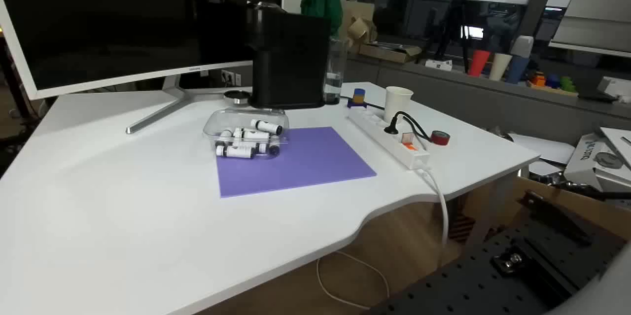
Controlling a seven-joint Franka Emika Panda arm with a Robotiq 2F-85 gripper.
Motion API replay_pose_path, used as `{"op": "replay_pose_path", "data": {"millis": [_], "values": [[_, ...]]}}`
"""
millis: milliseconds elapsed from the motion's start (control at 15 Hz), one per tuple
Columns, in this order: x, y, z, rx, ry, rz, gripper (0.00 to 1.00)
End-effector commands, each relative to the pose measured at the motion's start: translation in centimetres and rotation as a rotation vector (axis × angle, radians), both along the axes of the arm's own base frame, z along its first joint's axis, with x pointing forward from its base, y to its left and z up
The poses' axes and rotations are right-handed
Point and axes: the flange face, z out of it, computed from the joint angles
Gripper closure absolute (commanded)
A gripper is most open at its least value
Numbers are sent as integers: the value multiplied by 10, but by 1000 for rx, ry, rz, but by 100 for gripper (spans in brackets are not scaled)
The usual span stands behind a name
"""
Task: Remove a bottle from the colourless bowl and put it on the purple bowl
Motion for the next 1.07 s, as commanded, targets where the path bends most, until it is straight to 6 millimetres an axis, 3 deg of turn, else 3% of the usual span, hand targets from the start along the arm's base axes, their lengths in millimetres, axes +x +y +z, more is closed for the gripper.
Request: {"op": "replay_pose_path", "data": {"millis": [0, 733, 1000], "values": [[0, 0, 1, 0, 1, 0, 0], [0, 0, 1, 0, 1, 0, 0], [39, -6, -13, -66, -28, -19, 0]]}}
